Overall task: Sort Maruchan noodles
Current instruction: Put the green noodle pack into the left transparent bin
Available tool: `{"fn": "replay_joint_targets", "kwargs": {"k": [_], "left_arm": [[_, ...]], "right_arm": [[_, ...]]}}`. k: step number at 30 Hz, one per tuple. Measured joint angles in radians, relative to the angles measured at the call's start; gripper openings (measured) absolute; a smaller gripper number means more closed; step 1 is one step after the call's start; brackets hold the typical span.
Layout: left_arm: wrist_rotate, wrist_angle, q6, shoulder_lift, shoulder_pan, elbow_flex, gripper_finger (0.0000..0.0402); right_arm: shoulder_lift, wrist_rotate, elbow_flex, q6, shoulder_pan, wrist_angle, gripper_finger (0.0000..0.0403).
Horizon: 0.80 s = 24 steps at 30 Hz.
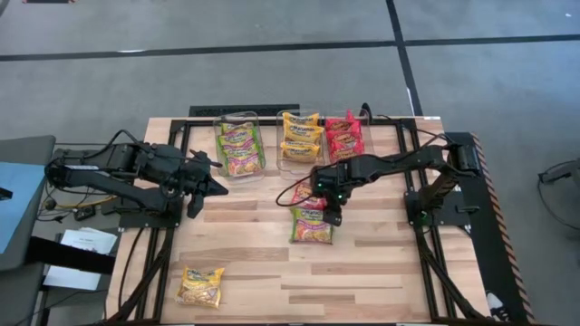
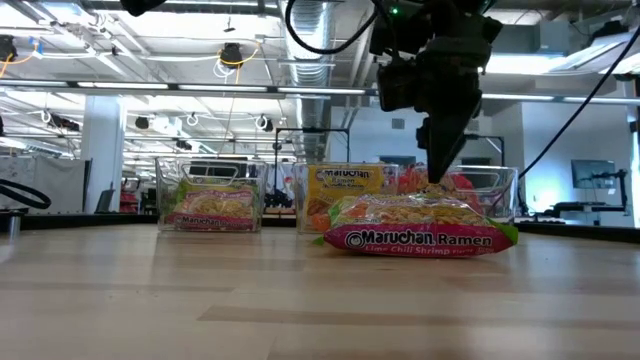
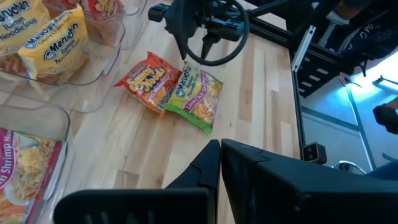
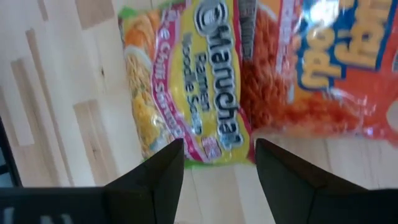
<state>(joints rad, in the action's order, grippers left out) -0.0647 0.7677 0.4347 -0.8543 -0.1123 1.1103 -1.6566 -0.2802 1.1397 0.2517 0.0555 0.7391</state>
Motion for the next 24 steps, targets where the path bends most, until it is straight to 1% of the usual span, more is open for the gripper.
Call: {"fn": "replay_joint_targets", "kwargs": {"k": [5,12,19,22,24], "left_arm": [[0.000,0.000,0.000,0.000,0.000,0.000,0.0000],[-0.006,0.000,0.005,-0.003,0.000,0.000,0.0000],[-0.020,-0.003,-0.003,-0.045,0.000,0.000,0.0001],[-0.012,0.001,-0.005,-0.070,0.000,0.000,0.0013],[-0.031,0.003,-0.029,-0.077,0.005,0.000,0.0027]], "right_arm": [[0.000,0.015,0.000,-0.002,0.008,-0.045,0.0220],[0.000,0.017,0.000,0.001,0.013,-0.048,0.0220],[0.000,0.018,0.000,0.009,0.005,-0.048,0.0220],[0.000,0.018,0.000,0.009,0.003,-0.041,0.0220],[0.000,0.018,0.000,-0.002,0.003,-0.035,0.0220]]}}
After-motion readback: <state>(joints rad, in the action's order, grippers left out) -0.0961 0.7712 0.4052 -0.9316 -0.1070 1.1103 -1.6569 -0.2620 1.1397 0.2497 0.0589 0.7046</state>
